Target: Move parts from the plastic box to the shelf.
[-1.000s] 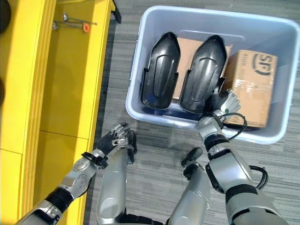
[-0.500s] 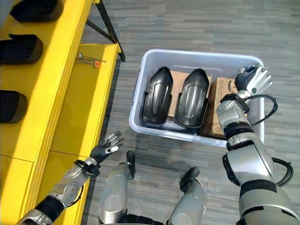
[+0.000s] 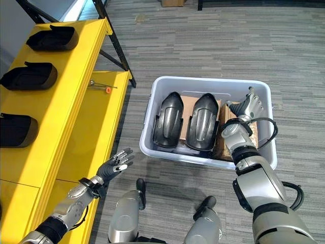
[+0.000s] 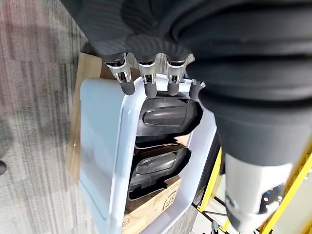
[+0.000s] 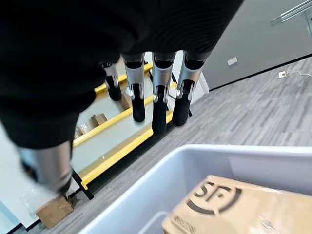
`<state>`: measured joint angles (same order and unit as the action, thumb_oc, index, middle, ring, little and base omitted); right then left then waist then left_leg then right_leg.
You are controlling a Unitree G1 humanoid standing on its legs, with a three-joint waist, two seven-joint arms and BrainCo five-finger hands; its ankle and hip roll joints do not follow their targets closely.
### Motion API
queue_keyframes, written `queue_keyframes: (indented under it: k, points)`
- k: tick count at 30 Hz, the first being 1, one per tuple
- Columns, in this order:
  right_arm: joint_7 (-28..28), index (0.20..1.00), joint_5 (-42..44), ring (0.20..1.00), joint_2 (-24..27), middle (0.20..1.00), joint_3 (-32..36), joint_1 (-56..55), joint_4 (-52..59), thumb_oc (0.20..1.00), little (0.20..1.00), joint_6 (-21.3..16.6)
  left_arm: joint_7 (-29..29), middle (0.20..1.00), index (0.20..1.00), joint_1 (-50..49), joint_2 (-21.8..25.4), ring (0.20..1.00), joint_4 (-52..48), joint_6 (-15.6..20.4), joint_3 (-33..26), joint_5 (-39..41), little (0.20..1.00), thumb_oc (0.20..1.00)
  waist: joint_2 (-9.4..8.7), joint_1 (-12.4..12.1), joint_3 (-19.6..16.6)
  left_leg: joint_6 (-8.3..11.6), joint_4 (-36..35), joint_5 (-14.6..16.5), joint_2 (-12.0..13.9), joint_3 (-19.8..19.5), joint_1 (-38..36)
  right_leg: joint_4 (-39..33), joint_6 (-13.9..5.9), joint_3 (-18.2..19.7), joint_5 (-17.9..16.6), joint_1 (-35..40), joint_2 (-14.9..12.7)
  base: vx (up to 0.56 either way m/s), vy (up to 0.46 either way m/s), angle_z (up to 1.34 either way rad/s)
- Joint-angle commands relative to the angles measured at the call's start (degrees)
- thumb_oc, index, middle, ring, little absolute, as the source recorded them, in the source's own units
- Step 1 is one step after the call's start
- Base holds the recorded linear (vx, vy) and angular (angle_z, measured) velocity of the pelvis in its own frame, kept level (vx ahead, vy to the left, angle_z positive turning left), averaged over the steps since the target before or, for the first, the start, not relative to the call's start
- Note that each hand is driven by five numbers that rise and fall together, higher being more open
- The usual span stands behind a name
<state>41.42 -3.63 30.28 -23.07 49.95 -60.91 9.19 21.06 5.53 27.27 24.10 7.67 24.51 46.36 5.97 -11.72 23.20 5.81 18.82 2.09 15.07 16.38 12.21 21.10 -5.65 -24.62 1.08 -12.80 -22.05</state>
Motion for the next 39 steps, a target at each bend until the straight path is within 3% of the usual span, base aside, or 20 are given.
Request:
queue_keyframes:
  k: [1, 5, 10, 17, 29, 34, 39]
  points:
    - [0.40, 1.000, -1.12, 1.000, 0.68, 1.000, 0.16, 0.69, 3.08, 1.000, 1.000, -3.04, 1.06, 1.000, 1.000, -0.32, 0.33, 1.000, -1.64, 0.85, 0.83, 0.08, 1.000, 1.000, -0.98, -1.25, 0.76, 0.27, -1.35, -2.72, 2.99, -1.69, 1.22, 4.71, -3.71, 0.67, 3.60, -0.27, -2.57, 0.00, 0.000, 0.00]
    - [-1.05, 1.000, -2.48, 1.000, 0.44, 1.000, -0.12, 1.06, 4.22, 1.000, 1.000, -4.09, 1.41, 1.000, 1.000, -0.13, 0.41, 1.000, -1.89, -0.18, 0.65, 1.33, 1.000, 1.000, -0.75, -1.38, 1.73, 0.50, -0.88, -2.87, 3.33, -2.01, 2.42, 6.05, -3.78, 0.56, 3.84, -1.59, -3.12, -0.04, 0.002, 0.02]
    - [-2.38, 1.000, -1.76, 1.000, -0.08, 1.000, -1.31, 1.12, 5.24, 1.000, 1.000, -4.89, 2.26, 1.000, 1.000, 0.21, -0.37, 1.000, -0.75, 1.02, 1.17, 0.46, 1.000, 1.000, -0.82, -1.51, 3.24, 0.63, -0.99, -3.21, 3.60, -2.06, 3.62, 6.80, -3.90, 0.66, 3.86, -3.15, -3.56, -0.04, -0.007, 0.06]
    - [-4.16, 1.000, -5.25, 1.000, -0.99, 1.000, -3.08, 3.64, 5.59, 1.000, 1.000, -4.99, -0.71, 1.000, 1.000, 2.35, -0.55, 1.000, -2.53, 0.86, 2.45, 0.96, 1.000, 1.000, -0.34, -1.96, 6.49, 0.82, 0.70, -3.58, 3.80, -3.35, 8.62, 11.03, -3.98, 1.59, 4.46, -8.57, -5.30, -0.03, 0.030, 0.03]
    - [-5.75, 1.000, -6.54, 1.000, -0.34, 1.000, -8.04, 9.85, 2.41, 1.000, 1.000, -2.57, -3.03, 1.000, 1.000, 3.30, -1.19, 1.000, -4.43, 2.00, 3.13, 1.43, 1.000, 1.000, 1.35, -3.91, 6.59, 0.46, 5.94, -2.65, 2.48, -6.42, 24.64, 16.81, -3.43, 1.87, 5.11, -23.00, -6.82, -0.03, 0.046, 0.13]
    - [-6.84, 1.000, -7.07, 1.000, -0.48, 1.000, -9.43, 12.12, 1.34, 1.000, 1.000, -1.69, -4.64, 1.000, 1.000, 4.13, -1.52, 1.000, -5.03, 1.82, 3.56, 1.56, 1.000, 1.000, 1.96, -4.40, 6.59, 0.34, 6.52, -2.77, 1.80, -6.99, 27.58, 17.69, -3.25, 1.68, 5.22, -25.54, -7.08, -0.02, 0.047, 0.05]
    - [-9.28, 1.000, -1.18, 1.000, -0.83, 1.000, -10.44, 14.26, -0.23, 1.000, 1.000, -2.09, -4.75, 1.000, 1.000, 3.92, -1.55, 1.000, -5.19, 2.13, 3.76, 1.22, 1.000, 1.000, 2.29, -5.12, 6.59, 0.21, 7.91, -2.35, 1.60, -7.50, 30.13, 18.98, -2.81, 1.00, 5.51, -27.63, -7.50, -0.01, 0.008, 0.05]
